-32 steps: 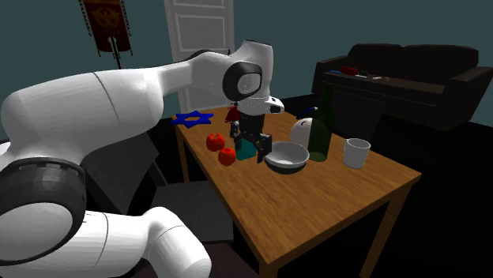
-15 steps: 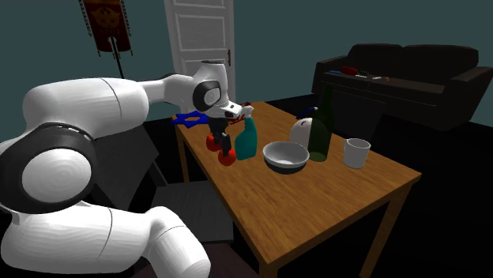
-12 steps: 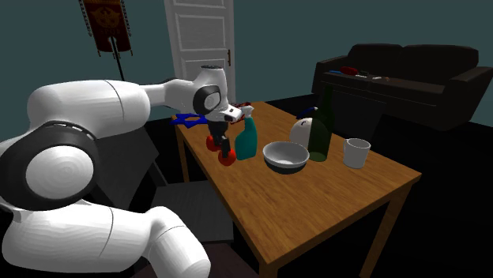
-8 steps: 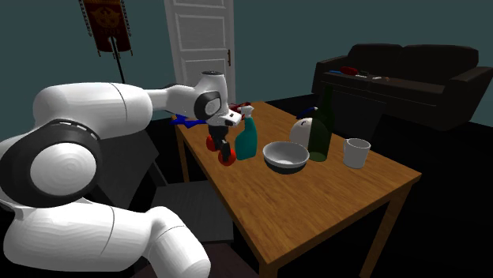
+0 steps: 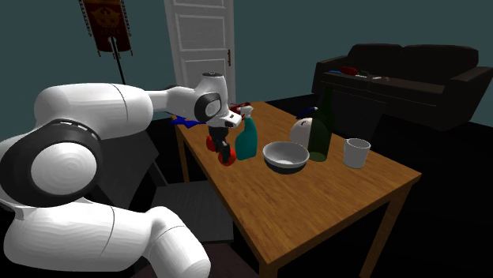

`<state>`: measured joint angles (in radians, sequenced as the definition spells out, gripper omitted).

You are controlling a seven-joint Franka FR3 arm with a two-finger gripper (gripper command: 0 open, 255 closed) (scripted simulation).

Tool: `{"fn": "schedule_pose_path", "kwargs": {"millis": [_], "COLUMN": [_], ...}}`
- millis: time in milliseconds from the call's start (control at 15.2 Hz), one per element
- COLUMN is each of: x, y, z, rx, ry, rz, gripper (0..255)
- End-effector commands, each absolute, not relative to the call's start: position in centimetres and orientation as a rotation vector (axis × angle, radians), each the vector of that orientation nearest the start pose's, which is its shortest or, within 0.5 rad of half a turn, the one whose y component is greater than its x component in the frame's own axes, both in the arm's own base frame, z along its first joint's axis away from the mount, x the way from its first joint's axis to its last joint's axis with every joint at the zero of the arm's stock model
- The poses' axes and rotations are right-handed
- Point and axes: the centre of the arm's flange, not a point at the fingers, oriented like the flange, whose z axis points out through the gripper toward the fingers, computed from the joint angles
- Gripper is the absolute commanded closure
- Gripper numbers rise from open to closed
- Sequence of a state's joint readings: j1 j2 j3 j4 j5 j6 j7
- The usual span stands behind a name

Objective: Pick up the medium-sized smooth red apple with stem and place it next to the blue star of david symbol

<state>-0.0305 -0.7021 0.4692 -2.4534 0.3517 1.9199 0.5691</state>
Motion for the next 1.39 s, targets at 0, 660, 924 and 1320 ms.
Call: {"fn": "schedule_pose_path", "kwargs": {"millis": [0, 660, 924, 1320], "x": [32.1, 32.1, 32.1, 32.1], "y": [20.0, 20.0, 20.0, 20.0], "z": [51.7, 52.7, 54.8, 58.0], "rx": [-3.01, -3.01, -3.01, -3.01], "ry": [0.476, 0.476, 0.476, 0.476], "rz": [-0.142, -0.142, -0.142, -0.142], "gripper": [255, 255, 255, 255]}}
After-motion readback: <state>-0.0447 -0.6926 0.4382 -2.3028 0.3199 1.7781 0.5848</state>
